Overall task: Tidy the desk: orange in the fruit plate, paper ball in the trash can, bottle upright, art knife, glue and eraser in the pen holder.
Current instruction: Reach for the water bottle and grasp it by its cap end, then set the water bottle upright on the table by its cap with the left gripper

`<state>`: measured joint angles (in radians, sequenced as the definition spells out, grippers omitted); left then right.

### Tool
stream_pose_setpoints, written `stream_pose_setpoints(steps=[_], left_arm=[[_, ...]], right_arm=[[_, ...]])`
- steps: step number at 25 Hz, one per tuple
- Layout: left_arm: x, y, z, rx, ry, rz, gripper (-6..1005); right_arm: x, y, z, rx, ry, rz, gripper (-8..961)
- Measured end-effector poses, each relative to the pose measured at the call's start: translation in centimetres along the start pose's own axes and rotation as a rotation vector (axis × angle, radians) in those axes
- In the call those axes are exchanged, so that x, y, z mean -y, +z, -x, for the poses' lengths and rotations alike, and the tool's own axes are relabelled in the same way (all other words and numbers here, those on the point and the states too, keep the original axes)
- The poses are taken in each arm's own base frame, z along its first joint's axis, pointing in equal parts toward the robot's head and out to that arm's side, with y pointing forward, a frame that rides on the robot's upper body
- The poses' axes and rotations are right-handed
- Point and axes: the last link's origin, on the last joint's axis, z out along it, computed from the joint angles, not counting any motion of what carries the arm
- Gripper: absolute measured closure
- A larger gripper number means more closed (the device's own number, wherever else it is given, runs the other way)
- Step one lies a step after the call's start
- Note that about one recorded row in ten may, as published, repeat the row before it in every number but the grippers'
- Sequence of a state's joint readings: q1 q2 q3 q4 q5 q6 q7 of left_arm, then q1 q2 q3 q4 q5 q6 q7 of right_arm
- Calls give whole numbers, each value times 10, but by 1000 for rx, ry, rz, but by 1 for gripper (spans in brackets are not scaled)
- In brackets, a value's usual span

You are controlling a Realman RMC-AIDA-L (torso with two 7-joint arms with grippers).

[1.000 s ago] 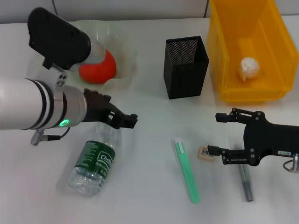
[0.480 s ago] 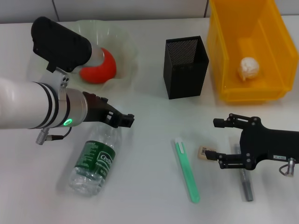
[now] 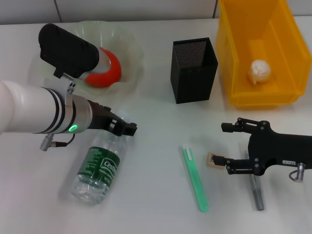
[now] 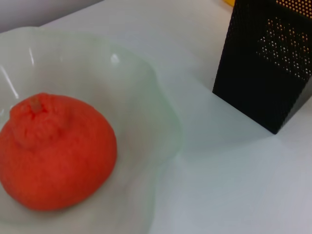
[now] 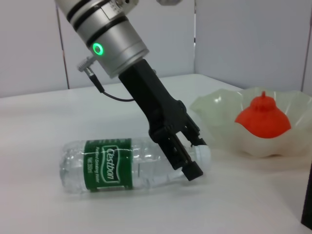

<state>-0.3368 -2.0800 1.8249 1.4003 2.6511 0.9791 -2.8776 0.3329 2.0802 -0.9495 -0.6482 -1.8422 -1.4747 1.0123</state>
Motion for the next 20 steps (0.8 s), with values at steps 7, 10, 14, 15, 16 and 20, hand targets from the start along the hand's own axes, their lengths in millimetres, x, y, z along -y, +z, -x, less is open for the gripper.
stream_pose_setpoints(steps=[7,10,14,15,16,20], left_arm=[[1,5,-2,61,19,13,248],[-1,5,-3,72,40,15,308],[-2,1,-4,60,65,16,387],[-1,0,-3,56,75,19,407],[-1,-2,-3,53,82,21,427],[5,-18,-1,-43,111,108,531]], right_arm=[[1,3,0,-8,4,6,115],[1,3,0,-8,9,6,115],[2,2,1,-8,13,4,115],[2,2,0,-8,15,2,115],[2,2,0,-8,15,2,115],[1,1,-1,-7,25,0,115]])
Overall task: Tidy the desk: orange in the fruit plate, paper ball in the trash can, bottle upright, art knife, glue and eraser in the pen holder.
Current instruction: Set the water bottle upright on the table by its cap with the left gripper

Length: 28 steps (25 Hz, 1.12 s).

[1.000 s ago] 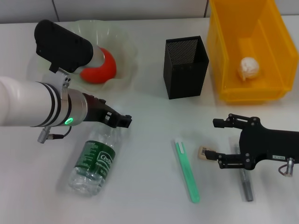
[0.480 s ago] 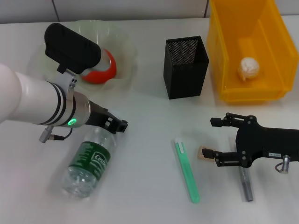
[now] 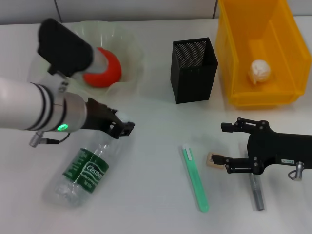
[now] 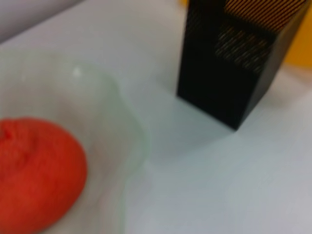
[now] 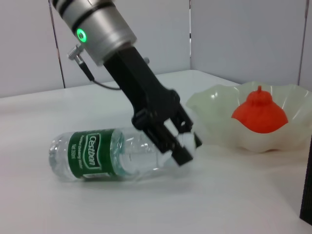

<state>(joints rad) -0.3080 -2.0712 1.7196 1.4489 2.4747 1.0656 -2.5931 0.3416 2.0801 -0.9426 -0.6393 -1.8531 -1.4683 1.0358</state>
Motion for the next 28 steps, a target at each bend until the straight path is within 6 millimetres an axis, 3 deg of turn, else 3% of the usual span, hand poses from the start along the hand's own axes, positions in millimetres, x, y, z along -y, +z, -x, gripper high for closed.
stream_pose_setpoints(steps=[5,15,20,28], left_arm=[[14,-23,9,-176,30,62,532],[30,-47,38,-418,157,74,533],[47,-62,61,-565,106,107,533],[52,-73,75,-672,118,122,534]], right_arm=[[1,0,0,-1,9,1,116],[3,2,4,-1,18,7,116],[5,4,7,2,21,12,116],[8,7,13,4,34,17,116]])
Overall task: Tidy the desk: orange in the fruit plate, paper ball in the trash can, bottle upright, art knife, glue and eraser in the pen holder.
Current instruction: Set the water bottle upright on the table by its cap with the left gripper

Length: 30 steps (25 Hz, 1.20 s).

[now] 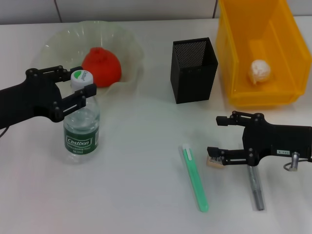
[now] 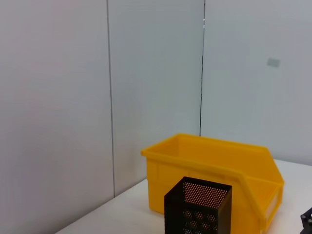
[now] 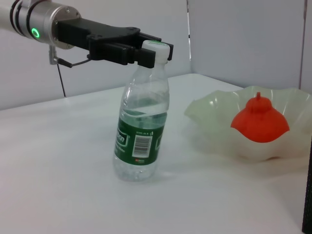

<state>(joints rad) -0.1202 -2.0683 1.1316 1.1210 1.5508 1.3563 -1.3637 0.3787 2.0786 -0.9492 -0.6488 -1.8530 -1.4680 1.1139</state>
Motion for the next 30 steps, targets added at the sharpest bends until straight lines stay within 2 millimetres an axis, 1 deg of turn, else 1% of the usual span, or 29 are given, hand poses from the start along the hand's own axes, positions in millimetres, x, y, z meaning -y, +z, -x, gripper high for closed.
stream_pose_setpoints(steps=[9,16,23,30], left_arm=[[-1,-3,0,-9,28,7,542],[-4,-4,2,-19,57,14,548],[-8,-7,-1,-39,94,42,551],[-7,-10,1,-65,75,19,555]], right_arm=[[2,1,3,0,4,1,117],[2,1,3,1,11,1,117],[0,0,2,2,22,4,117],[-1,-1,1,3,30,5,117]])
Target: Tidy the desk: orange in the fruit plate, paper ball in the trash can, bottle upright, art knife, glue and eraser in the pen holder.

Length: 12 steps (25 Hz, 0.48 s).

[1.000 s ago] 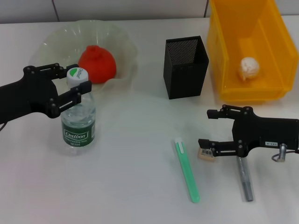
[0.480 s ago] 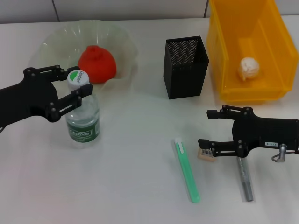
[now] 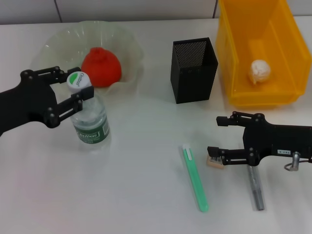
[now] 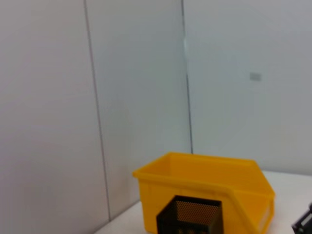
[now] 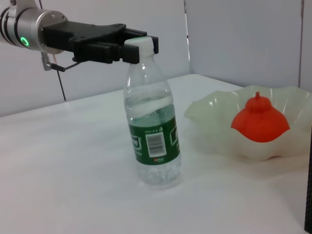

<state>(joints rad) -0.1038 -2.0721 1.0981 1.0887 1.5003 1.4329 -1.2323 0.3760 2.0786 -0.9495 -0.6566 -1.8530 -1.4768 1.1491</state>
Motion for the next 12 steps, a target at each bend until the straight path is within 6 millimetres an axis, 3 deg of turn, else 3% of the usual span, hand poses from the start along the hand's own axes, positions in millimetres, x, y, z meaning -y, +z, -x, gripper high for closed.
stream_pose_setpoints(steps=[8,12], left_arm=[[8,-6,-3,-53,-29,-48,432],[15,-22,-15,-101,1,-87,339]], right_arm=[[-1,-2,2,5,7,10,118],[0,-8,10,13,17,14,118]])
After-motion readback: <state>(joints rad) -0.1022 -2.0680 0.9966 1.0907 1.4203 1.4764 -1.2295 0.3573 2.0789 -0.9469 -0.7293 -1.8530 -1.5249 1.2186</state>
